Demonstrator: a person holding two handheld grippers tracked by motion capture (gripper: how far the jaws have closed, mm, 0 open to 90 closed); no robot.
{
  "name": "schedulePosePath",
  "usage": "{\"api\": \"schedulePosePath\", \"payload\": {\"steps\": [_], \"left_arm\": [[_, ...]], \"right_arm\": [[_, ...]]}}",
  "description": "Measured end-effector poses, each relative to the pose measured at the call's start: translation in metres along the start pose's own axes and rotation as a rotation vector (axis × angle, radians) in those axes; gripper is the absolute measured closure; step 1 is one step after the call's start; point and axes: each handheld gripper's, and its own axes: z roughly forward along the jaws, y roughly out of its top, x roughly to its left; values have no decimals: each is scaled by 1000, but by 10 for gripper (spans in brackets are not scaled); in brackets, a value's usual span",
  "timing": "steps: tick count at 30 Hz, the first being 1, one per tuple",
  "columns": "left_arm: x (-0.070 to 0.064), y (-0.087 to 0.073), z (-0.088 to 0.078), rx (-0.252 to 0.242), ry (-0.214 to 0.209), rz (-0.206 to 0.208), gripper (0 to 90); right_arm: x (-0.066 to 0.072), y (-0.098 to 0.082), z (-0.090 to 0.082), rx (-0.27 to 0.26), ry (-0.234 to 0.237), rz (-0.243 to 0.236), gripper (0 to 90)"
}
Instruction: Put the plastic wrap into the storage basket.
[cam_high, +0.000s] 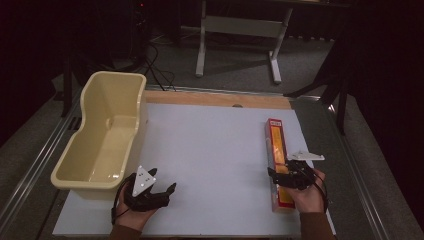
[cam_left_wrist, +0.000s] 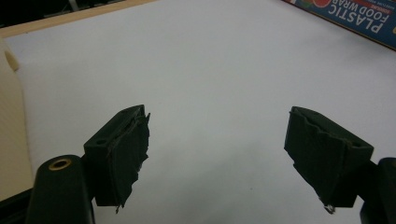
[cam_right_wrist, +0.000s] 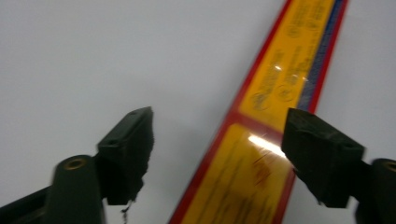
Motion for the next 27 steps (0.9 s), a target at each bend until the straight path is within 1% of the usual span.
{"api": "schedulePosePath", "payload": {"steps": [3,6,7,11,13,17,22,23,24,25,27], "left_arm": [[0,0,0,1,-1,-2,214],[1,0,-1,1,-2,-4,214],[1,0,-1,2,-2,-3,214],[1,0,-1,3,-4,-3,214],[1,0,0,4,-5,-3,214],[1,0,0,5,-5,-4,214],[0,0,0,7,-9,-7,214],[0,0,0,7,-9,-7,214],[0,0,1,9,-10,-5,214],[0,0,1,11,-11,-3,214],[0,0,1,9,-11,-4,214]], "right_arm": [[-5,6,13,28,-32,19,171],[-11,13,26,55,-63,47,175],[-13,15,29,63,-73,59,188],[-21,22,43,114,-91,94,210],[-24,26,47,142,-100,95,235],[-31,35,53,186,-96,111,268],[-40,43,62,260,-54,157,273],[-40,43,62,260,-54,157,273],[-40,44,64,276,-53,166,275],[-40,47,68,310,-60,180,283],[-40,50,71,344,-68,197,293]]}}
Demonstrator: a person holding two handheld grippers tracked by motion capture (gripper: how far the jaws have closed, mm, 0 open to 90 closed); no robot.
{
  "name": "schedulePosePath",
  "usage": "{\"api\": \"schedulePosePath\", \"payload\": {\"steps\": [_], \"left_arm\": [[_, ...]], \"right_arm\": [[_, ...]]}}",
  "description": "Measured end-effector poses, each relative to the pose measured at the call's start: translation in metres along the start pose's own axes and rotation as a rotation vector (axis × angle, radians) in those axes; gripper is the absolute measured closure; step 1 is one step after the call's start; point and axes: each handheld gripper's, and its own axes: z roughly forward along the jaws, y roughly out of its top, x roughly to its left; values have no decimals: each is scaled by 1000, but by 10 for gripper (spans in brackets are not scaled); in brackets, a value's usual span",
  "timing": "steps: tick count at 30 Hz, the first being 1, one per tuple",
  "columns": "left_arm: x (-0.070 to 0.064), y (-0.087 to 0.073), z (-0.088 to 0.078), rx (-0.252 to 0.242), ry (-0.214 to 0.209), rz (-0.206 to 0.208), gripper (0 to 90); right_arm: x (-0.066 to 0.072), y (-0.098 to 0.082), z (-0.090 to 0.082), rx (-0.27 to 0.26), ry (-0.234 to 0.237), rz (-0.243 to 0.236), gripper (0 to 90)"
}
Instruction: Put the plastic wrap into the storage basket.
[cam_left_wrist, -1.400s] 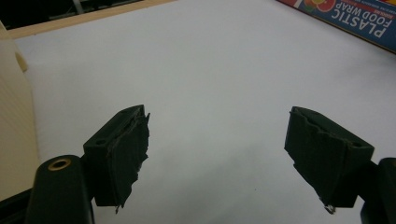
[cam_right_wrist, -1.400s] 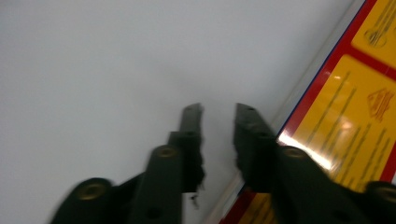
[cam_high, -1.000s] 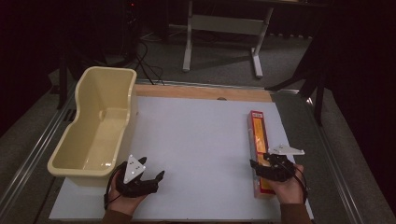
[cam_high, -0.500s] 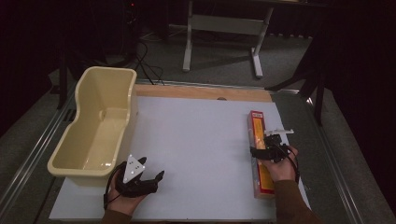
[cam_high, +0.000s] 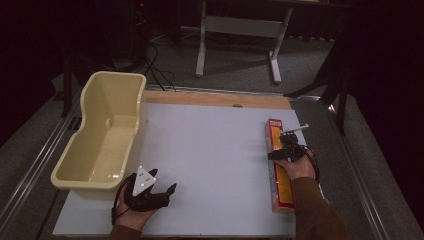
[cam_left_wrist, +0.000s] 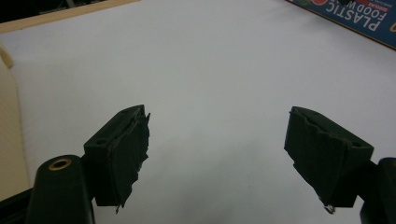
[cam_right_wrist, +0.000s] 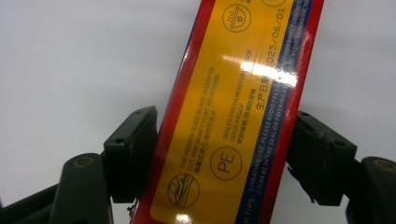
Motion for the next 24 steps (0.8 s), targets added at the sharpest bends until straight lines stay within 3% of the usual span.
{"api": "schedulePosePath", "payload": {"steps": [6,13,17,24], "left_arm": [[1,0,-1,-3,-1,-6,214],[1,0,-1,-4,0,-5,214],[1,0,-1,-4,2,-8,214],[1,0,-1,-2,4,-5,214]], "right_arm": [[1,13,6,145,1,67,325],[2,24,8,260,-19,150,367],[1,27,8,290,-8,169,381],[8,26,7,291,21,154,390]]}}
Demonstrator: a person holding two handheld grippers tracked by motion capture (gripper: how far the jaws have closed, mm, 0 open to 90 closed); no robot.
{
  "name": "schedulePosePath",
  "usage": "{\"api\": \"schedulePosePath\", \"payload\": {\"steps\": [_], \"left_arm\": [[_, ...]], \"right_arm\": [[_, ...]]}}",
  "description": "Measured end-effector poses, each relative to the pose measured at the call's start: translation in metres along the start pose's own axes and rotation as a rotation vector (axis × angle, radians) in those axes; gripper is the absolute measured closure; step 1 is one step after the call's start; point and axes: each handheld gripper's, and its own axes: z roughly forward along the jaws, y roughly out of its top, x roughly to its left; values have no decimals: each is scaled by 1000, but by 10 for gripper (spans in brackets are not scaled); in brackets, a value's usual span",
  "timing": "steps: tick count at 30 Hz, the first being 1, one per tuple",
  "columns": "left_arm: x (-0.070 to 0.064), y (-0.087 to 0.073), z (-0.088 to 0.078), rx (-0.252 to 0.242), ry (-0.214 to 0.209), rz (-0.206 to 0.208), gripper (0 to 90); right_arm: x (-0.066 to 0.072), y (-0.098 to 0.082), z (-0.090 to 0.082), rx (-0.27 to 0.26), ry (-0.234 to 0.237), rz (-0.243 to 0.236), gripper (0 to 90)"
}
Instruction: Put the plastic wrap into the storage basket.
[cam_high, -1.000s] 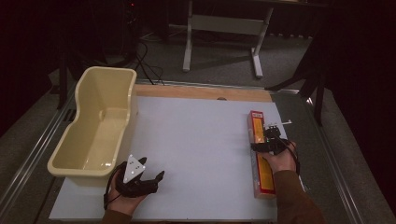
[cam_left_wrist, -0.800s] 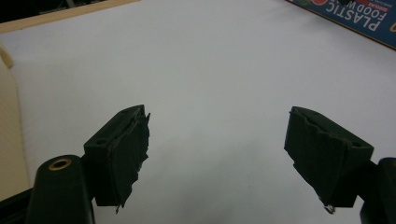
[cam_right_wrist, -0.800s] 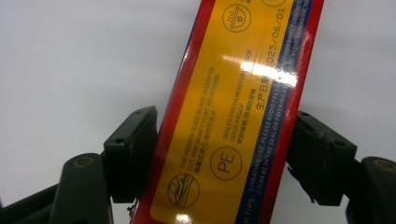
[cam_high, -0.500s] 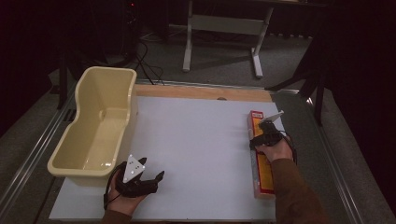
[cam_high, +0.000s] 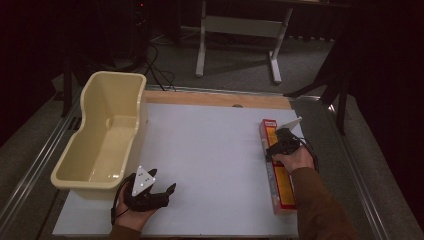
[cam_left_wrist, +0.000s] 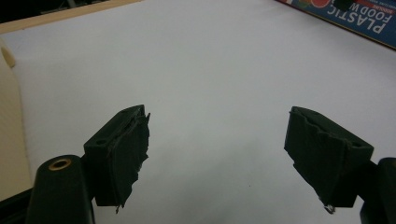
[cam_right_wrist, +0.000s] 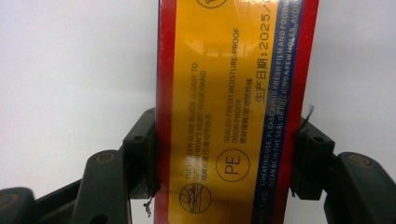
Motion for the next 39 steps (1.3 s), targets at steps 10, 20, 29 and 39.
{"api": "schedulePosePath", "payload": {"steps": [10,20,29,39], "left_arm": [[1,0,-1,-1,0,0,215],[1,0,-2,-4,1,0,214],[1,0,-2,-5,1,0,215],[1,0,-2,-7,-4,-3,214]], "right_arm": [[14,-3,-3,-15,132,-14,394],[39,-2,-18,-57,226,-67,394],[68,2,-34,-85,326,-125,394],[95,9,-51,-117,445,-149,396]]}}
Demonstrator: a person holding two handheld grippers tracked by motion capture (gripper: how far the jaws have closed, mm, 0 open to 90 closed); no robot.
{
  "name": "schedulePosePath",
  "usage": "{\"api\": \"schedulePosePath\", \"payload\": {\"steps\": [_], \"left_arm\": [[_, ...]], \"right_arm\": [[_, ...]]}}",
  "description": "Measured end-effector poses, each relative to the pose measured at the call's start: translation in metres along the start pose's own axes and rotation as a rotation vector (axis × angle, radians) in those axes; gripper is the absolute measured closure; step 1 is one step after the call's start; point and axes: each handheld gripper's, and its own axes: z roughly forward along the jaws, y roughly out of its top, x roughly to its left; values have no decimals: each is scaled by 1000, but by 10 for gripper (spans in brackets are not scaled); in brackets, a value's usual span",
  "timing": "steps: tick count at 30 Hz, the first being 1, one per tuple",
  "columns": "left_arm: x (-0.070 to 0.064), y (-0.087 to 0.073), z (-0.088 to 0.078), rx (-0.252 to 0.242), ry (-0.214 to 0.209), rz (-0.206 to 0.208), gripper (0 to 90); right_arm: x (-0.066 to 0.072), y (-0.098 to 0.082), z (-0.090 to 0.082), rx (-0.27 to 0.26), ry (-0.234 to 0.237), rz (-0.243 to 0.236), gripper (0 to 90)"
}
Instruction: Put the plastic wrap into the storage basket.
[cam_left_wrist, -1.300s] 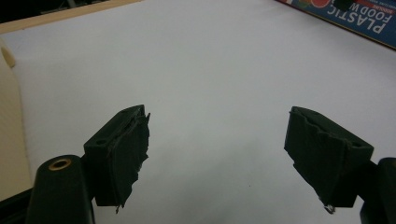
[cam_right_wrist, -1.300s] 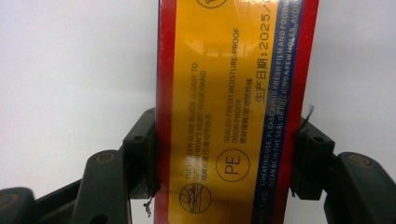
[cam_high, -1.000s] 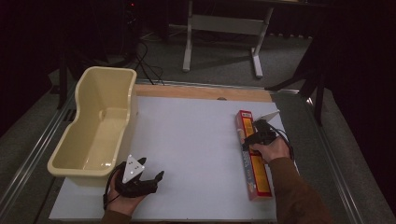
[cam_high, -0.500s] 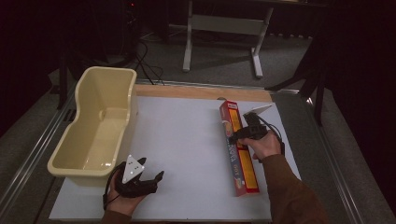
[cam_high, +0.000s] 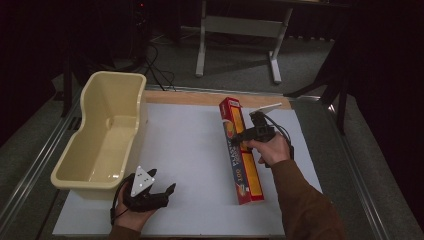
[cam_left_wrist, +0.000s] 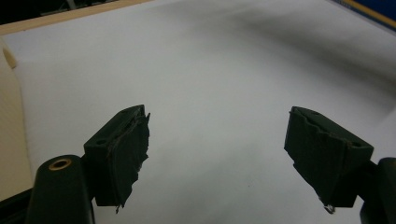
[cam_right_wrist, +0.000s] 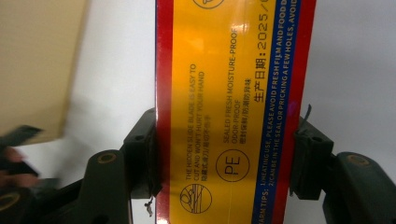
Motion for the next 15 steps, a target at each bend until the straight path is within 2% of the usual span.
{"api": "schedulePosePath", "payload": {"steps": [1,2,4,5,6,9,15], "left_arm": [[0,0,0,0,1,0,215],[0,0,0,-1,1,0,215],[0,0,0,0,1,2,215],[0,0,0,0,1,2,214],[0,0,0,-1,0,1,214],[0,0,0,1,-1,0,214],[0,0,1,0,-5,-1,214]], "right_arm": [[6,3,-1,-5,39,2,396],[6,3,-1,-5,39,2,396],[12,6,-1,-10,79,-2,397],[19,7,-2,-25,106,-10,397],[19,7,-2,-25,106,-10,397],[35,11,-4,-42,147,-32,397],[50,19,-3,-53,192,-37,397]]}}
